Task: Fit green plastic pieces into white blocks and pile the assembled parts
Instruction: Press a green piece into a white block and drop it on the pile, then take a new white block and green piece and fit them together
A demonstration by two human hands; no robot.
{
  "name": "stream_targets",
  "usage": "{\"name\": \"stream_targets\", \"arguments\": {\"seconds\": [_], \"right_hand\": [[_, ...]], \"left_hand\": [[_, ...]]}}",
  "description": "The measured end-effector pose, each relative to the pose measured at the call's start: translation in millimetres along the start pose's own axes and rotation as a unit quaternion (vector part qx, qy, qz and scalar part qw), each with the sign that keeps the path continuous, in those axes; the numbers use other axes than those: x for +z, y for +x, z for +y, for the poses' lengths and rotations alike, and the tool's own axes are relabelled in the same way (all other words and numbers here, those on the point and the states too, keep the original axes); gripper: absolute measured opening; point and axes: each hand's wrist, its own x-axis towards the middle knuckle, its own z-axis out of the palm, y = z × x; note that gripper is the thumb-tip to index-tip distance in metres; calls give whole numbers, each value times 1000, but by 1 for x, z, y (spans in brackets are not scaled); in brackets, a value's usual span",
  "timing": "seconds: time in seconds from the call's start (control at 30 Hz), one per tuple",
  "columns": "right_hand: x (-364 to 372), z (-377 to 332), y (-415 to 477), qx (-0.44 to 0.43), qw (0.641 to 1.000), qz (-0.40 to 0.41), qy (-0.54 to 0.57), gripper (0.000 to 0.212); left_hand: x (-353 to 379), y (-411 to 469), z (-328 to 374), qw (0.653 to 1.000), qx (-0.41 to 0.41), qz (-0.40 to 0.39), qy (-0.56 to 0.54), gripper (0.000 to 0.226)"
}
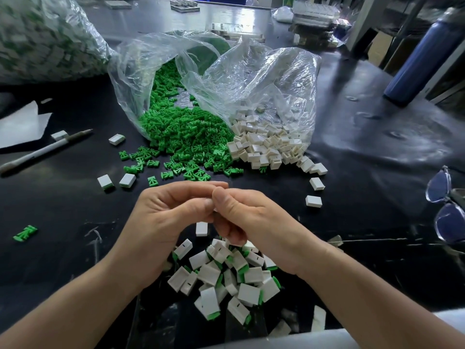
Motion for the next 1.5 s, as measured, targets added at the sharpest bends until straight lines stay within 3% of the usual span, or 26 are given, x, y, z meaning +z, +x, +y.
{"name": "stream_targets", "arguments": {"seconds": [0.1, 0.23, 0.47, 0.63, 0.77, 0.93, 1.2, 1.3, 1.37, 1.5], "right_hand": [[-5, 0, 1, -5, 999, 23, -42, 49], [-18, 3, 6, -10, 991, 105, -86, 46], [-45, 18, 17, -32, 914, 260, -310, 9], [-66, 26, 26, -4, 846, 337, -413, 32], [-74, 35, 30, 35, 822, 332, -461, 41], [-76, 41, 34, 32, 814, 332, -475, 40], [-77, 44, 36, 27, 817, 337, -467, 9], [-79, 42, 35, 19, 826, 337, -451, 9], [-80, 38, 33, 3, 842, 352, -408, 11], [-71, 28, 29, -35, 909, 330, -254, 16]], "left_hand": [[0, 1, 0, 1000, 8, 23, 15, 24], [-3, 1, 1, 997, 3, 57, 50, 17], [5, -5, 3, 996, -24, -12, 90, 30], [7, -6, 4, 993, -40, -36, 110, 32], [6, -5, 7, 993, -35, -6, 109, 32], [5, -5, 7, 993, -38, 12, 114, 33], [3, -3, 5, 994, -48, 31, 97, 22], [3, -2, 5, 993, -52, 40, 100, 19], [3, -1, 4, 992, -52, 49, 102, 19], [1, 1, 0, 987, -52, 102, 114, 19]]}}
